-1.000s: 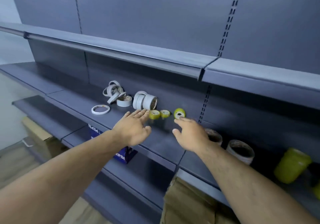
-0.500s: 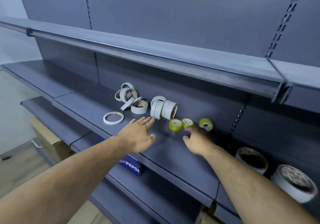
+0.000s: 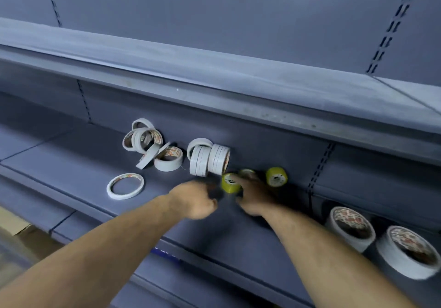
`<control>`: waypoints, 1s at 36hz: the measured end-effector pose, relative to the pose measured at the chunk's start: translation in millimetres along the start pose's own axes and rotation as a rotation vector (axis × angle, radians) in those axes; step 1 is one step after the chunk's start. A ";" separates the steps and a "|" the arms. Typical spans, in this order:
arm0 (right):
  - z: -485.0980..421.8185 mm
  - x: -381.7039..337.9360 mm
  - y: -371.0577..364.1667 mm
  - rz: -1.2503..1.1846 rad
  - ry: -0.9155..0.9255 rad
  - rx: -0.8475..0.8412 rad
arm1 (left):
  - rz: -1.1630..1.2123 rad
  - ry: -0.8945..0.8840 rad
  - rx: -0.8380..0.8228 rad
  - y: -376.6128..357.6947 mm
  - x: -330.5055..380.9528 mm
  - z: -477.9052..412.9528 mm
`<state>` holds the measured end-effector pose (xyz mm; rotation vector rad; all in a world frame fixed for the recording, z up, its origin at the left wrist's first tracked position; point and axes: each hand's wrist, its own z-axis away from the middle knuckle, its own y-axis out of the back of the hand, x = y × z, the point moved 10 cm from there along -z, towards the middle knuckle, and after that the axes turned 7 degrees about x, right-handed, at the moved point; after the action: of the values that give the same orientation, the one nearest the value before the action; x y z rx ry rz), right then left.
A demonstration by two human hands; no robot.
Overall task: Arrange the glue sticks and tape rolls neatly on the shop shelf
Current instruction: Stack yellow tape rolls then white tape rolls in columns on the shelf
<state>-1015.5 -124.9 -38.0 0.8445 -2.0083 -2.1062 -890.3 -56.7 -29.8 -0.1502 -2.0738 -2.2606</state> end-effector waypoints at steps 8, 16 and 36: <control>-9.0 15.9 -3.4 0.072 -0.068 0.039 | 0.085 -0.031 -0.021 -1.2 3.1 -25.2; 30.1 66.8 27.2 -0.110 -0.329 0.109 | 0.135 -0.179 -0.045 -6.1 33.3 -45.1; 50.0 99.8 32.3 -0.292 -0.408 0.142 | 0.195 -0.258 -0.050 -12.6 69.6 -63.1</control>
<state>-1131.6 -128.8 -40.0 0.8249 -2.3830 -2.4890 -962.5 -117.4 -39.3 -0.6494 -2.0102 -2.2763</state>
